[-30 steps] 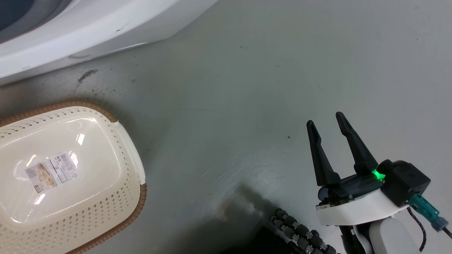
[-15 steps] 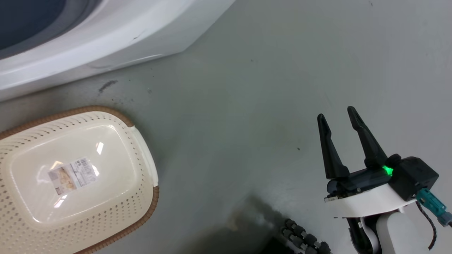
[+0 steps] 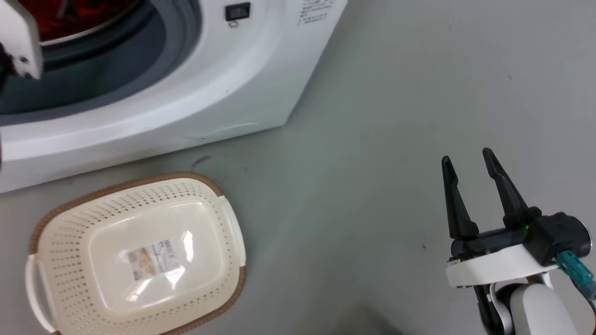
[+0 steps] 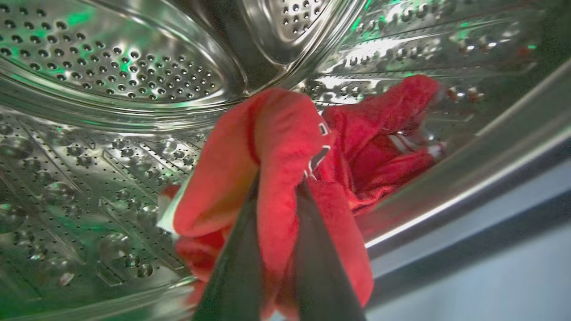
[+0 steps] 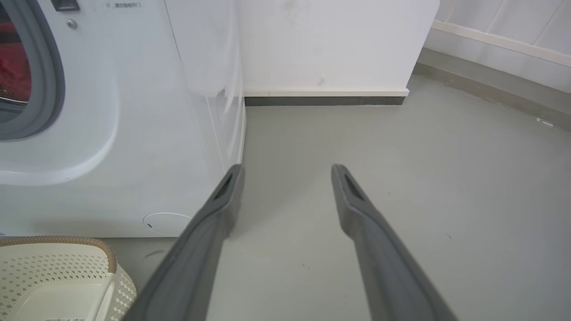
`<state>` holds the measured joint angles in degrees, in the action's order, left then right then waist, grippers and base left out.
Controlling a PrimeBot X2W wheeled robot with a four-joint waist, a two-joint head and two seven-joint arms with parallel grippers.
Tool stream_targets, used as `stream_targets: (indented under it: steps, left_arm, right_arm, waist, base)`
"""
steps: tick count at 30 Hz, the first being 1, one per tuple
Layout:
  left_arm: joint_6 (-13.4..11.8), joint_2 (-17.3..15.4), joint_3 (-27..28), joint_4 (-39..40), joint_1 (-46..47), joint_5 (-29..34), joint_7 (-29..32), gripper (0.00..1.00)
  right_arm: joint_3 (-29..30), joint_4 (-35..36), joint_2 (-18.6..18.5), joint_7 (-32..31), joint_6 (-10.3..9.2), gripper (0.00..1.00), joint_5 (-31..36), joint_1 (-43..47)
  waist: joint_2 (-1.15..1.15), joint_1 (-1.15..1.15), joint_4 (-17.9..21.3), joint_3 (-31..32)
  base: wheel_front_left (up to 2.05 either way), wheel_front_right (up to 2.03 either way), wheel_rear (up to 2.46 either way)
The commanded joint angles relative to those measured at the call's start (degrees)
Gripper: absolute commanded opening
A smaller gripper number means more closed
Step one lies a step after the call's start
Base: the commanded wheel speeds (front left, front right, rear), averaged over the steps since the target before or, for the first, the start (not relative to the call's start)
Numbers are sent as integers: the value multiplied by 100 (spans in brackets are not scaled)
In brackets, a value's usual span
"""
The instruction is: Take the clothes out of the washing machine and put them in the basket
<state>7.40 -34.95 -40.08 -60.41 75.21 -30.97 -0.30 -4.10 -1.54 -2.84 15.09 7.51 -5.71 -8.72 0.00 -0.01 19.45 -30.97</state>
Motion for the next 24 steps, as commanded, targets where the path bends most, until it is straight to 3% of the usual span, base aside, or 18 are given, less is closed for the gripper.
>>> stream_targets:
  steps: [1, 10, 14, 24]
  left_arm:
    - [3, 54, -12, -22, -153, -11, -102, 0]
    - [-126, 675, 115, 6, -1316, -319, -1377, 0]
    - [-222, 793, 230, 331, -1756, -345, -1482, 0]
    - [-772, 667, 778, 2513, -3212, -38, -1491, 0]
  right_arm:
    - [38, -16, -7, 12, -4, 100, 25, 85]
    - [218, -229, -8, 12, -4, 100, 314, 341]
    - [259, -294, -6, 12, -4, 100, 360, 464]
    - [381, -359, -6, 12, -4, 100, 401, 676]
  waist:
    - [0, 1, -293, 381]
    - [0, 1, -816, 1463]
    - [0, 1, -985, 1805]
    - [0, 1, -1268, 2311]
  base:
    - [0, 0, 0]
    - [0, 0, 0]
    - [0, 0, 0]
    - [0, 0, 0]
